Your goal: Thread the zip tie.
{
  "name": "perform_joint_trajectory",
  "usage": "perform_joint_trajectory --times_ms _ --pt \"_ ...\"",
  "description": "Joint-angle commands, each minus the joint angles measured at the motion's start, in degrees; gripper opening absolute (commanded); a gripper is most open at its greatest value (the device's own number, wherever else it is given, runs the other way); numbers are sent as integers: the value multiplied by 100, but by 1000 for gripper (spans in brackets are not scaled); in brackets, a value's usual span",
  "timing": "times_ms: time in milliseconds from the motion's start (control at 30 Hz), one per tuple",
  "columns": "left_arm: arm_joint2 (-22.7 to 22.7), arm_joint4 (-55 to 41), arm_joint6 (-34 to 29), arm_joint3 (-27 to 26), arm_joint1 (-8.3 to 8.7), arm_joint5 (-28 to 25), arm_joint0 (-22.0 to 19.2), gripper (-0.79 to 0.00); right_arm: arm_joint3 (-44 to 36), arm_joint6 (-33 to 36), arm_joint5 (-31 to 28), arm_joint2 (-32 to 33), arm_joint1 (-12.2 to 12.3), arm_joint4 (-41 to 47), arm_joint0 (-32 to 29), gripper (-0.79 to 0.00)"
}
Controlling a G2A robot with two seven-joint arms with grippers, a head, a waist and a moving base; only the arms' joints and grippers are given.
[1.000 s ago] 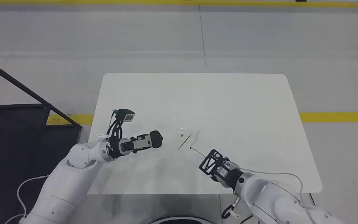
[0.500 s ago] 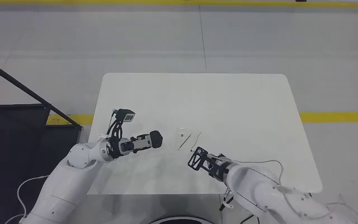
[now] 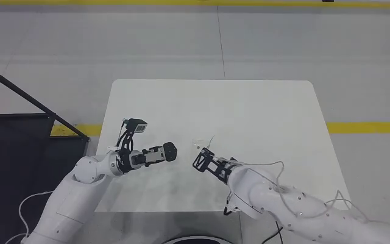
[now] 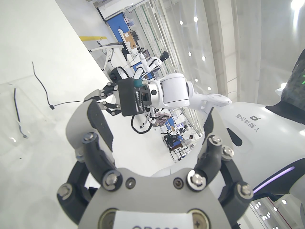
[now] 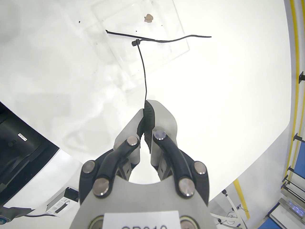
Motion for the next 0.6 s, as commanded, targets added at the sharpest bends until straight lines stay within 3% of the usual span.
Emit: perform_joint_trajectory --times_ms 0,267,367,567 --pt "0 0 0 0 0 0 0 0 150 205 34 -58 -140 -15 95 -785" --pt "0 0 0 0 0 0 0 0 462 530 31 -171 -545 -140 258 -785" --pt "0 0 0 0 0 0 0 0 539 615 -6 -165 -626 -199 246 -656" --pt "0 0 0 0 0 0 0 0 630 726 -86 -52 -742 -319 141 -640"
